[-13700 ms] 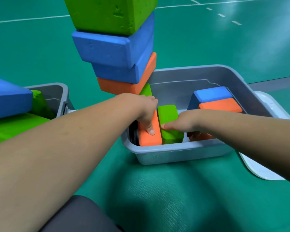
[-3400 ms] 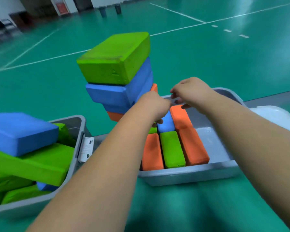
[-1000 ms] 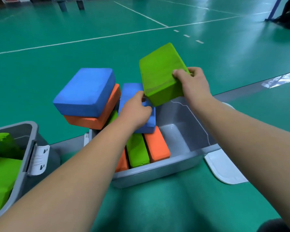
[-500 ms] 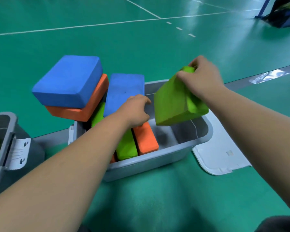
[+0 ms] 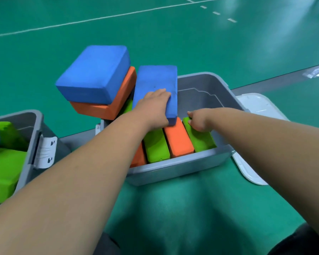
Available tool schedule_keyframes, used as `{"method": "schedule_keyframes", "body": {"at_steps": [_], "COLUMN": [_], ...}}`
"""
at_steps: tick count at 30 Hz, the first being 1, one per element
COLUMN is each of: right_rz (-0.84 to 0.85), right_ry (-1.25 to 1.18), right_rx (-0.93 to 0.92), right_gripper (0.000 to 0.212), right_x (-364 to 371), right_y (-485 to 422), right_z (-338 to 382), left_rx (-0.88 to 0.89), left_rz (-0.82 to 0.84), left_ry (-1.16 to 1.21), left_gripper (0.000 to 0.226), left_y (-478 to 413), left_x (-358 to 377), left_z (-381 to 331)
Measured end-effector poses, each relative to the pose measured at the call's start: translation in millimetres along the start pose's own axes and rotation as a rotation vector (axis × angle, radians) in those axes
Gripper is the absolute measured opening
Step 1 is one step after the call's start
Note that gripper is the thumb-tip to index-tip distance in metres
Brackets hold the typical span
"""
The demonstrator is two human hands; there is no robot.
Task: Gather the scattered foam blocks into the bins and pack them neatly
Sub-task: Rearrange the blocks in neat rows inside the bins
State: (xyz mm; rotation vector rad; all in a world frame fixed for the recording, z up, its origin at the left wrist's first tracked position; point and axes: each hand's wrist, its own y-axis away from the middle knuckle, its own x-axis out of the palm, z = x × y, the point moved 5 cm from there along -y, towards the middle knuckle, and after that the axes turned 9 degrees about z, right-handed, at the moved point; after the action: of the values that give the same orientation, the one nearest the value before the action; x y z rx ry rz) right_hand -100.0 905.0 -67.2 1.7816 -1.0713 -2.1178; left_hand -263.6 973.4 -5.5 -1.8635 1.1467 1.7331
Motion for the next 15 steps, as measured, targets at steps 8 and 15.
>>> {"method": "schedule_keyframes", "body": {"at_steps": [8, 15], "right_rz": [0.004, -0.142], "right_ry": [-0.083, -0.199], "right_rx": [-0.021, -0.07], "right_gripper": [0.068, 0.054], "right_x": [-1.0, -32.1], "right_y": [-7.8, 4.8], "right_z": [-4.3, -1.7], "left_rx": [-0.053, -0.093], "left_rz": [-0.026, -0.092], "left_ry": [-0.091, -0.056], "left_gripper": [0.091, 0.091], "left_y": [-4.9, 0.6], "left_x": [6.9, 1.6], "left_z": [21.2, 35.6]}}
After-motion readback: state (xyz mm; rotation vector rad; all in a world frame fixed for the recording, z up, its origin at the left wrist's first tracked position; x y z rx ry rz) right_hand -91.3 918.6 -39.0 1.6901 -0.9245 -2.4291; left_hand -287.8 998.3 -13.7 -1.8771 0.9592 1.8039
